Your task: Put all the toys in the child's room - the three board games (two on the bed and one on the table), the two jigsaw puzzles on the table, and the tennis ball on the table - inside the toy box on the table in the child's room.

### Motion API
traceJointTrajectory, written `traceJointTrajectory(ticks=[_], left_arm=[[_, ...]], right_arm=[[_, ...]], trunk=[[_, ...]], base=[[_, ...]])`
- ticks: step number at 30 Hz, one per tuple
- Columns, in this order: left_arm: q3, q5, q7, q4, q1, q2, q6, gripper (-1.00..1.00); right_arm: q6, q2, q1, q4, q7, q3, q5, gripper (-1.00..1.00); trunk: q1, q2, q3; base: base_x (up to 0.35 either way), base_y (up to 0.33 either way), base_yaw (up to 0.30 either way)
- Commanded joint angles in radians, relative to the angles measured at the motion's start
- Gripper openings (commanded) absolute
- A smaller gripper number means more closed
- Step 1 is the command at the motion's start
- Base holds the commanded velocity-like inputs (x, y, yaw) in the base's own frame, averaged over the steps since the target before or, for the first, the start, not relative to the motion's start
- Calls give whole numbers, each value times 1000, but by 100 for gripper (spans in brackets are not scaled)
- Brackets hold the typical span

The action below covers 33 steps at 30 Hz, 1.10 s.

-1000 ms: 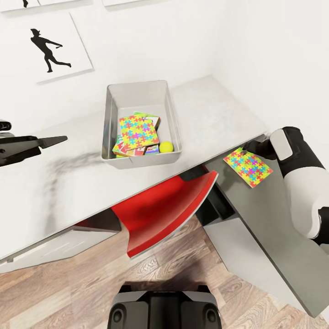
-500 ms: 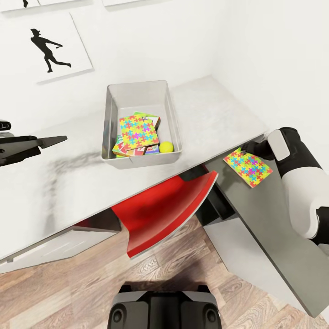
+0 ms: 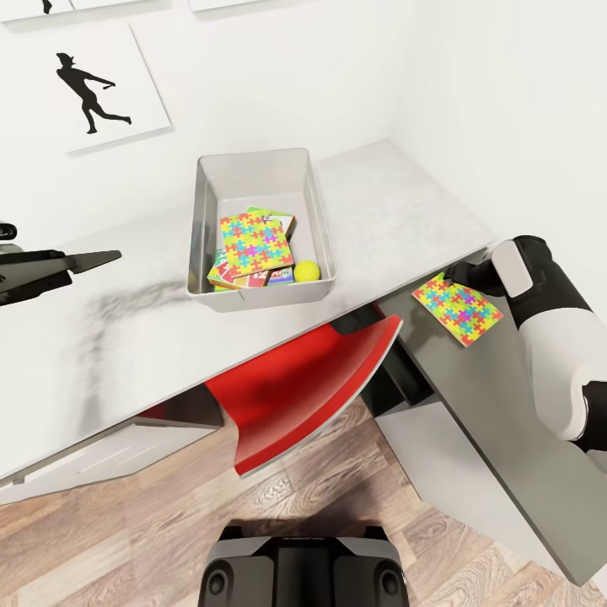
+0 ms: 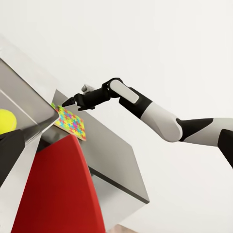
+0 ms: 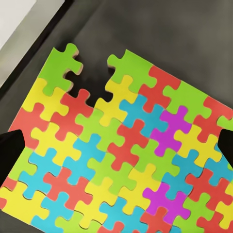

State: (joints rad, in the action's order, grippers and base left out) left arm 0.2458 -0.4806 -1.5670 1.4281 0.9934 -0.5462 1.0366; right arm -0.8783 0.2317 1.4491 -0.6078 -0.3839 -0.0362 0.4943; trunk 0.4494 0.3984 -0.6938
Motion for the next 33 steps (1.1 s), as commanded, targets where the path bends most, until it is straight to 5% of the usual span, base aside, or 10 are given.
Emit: traceJointTrajectory(ticks=[1,33], left_arm=[[-1,1,-4,0,1,-1,11,100],[0,-1,-4,0,1,-22,11,100]], right_arm=[[-2,0,1,-1,-9,0,10,100],[27,5,-9,33,-7,6,6,100]], trunk=[[1,2,-1],[1,2,-1]], base=[[0,0,0],[0,0,0]])
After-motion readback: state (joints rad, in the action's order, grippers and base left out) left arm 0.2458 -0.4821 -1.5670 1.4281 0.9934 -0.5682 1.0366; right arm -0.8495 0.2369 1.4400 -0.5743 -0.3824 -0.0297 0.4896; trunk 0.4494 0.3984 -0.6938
